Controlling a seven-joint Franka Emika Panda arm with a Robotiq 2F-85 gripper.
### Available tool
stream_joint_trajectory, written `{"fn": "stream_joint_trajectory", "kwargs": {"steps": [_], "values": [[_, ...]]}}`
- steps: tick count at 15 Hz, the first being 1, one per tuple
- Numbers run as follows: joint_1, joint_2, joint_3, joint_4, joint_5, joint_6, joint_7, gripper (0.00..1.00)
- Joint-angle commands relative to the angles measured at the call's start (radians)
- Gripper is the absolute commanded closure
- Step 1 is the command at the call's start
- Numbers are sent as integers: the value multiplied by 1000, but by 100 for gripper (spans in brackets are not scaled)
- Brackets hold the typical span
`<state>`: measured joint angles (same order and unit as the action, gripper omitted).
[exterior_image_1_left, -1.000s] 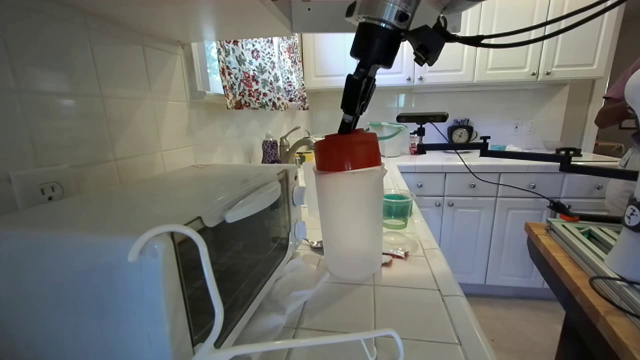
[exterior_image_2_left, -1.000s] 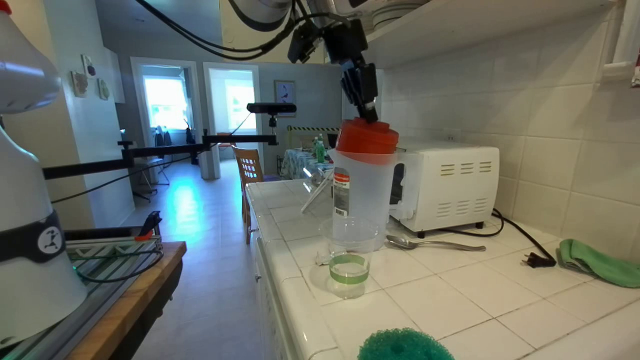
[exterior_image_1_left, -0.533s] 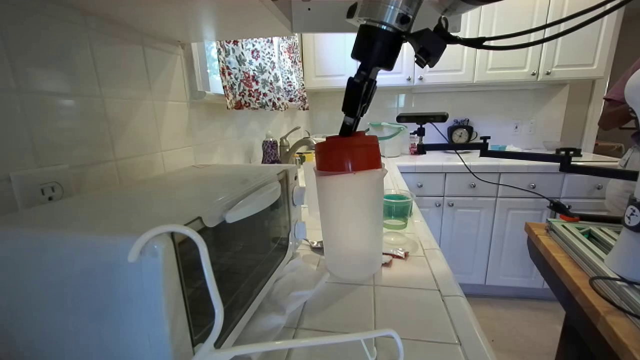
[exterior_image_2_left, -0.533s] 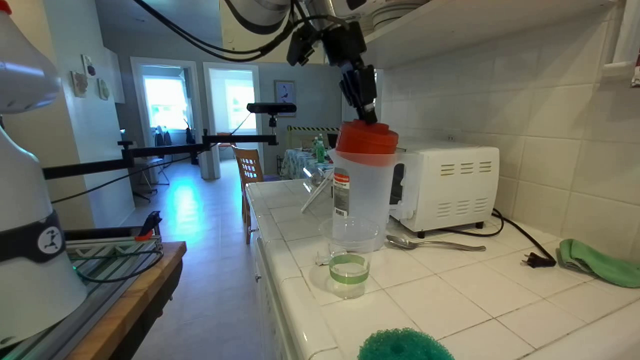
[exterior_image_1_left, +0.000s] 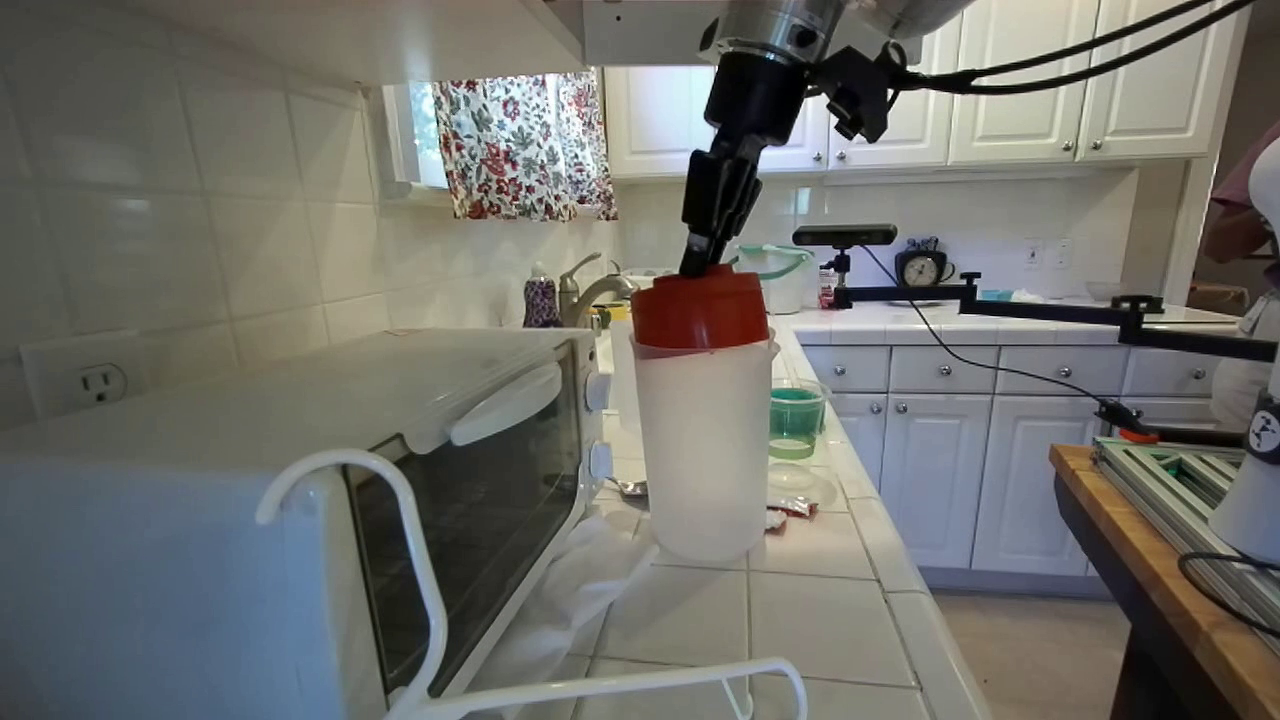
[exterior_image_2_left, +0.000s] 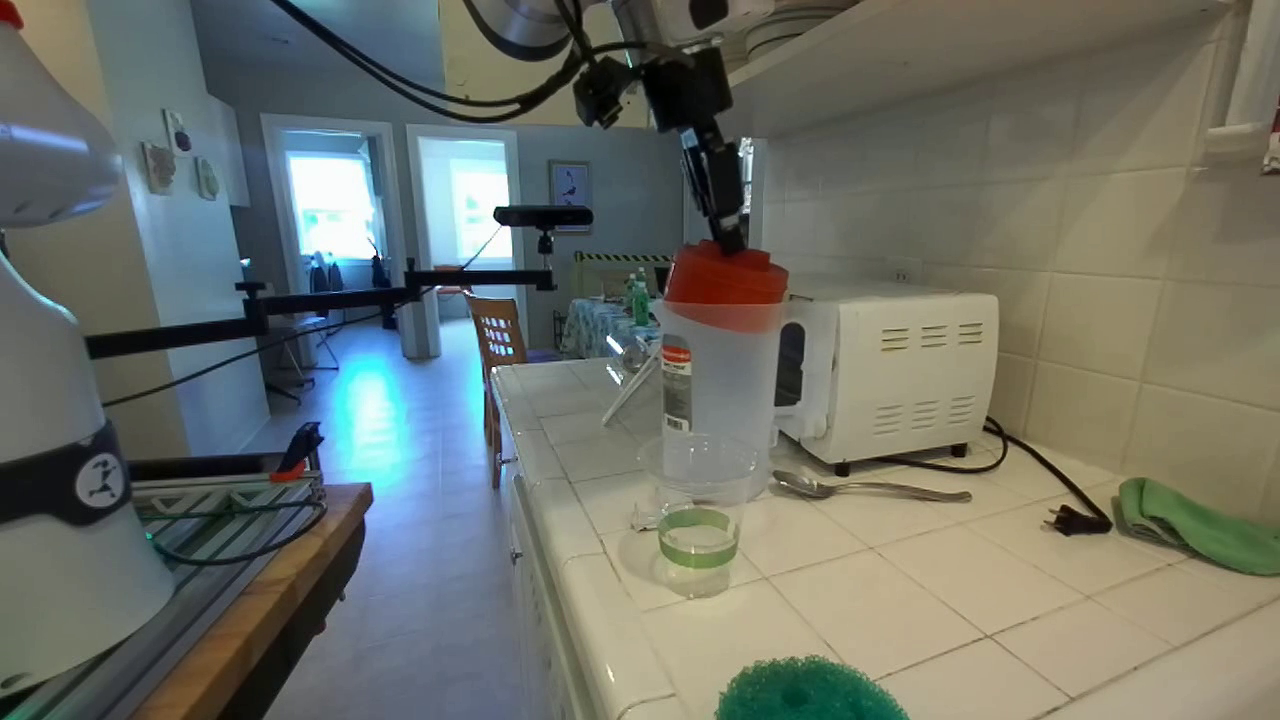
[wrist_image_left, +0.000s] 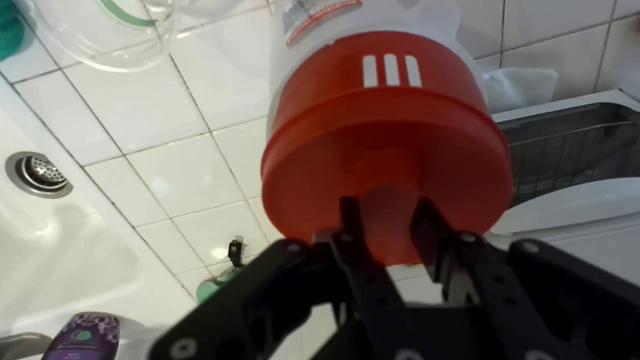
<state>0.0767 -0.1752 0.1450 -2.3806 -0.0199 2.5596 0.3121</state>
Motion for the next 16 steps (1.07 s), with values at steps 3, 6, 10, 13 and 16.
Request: {"fn": "stream_joint_trajectory", "kwargs": {"steps": [3,6,10,13,16], "values": [[15,-51,-18,-40,123,27,-23,92],[14,-81,-18,-53,148,35,-22,92],[9,-109,-16,-70,154,34,-12,43],[5,-118,-27,-74,166,34,-18,28],[-2,-107,-46,-58,170,24,-19,6]]}}
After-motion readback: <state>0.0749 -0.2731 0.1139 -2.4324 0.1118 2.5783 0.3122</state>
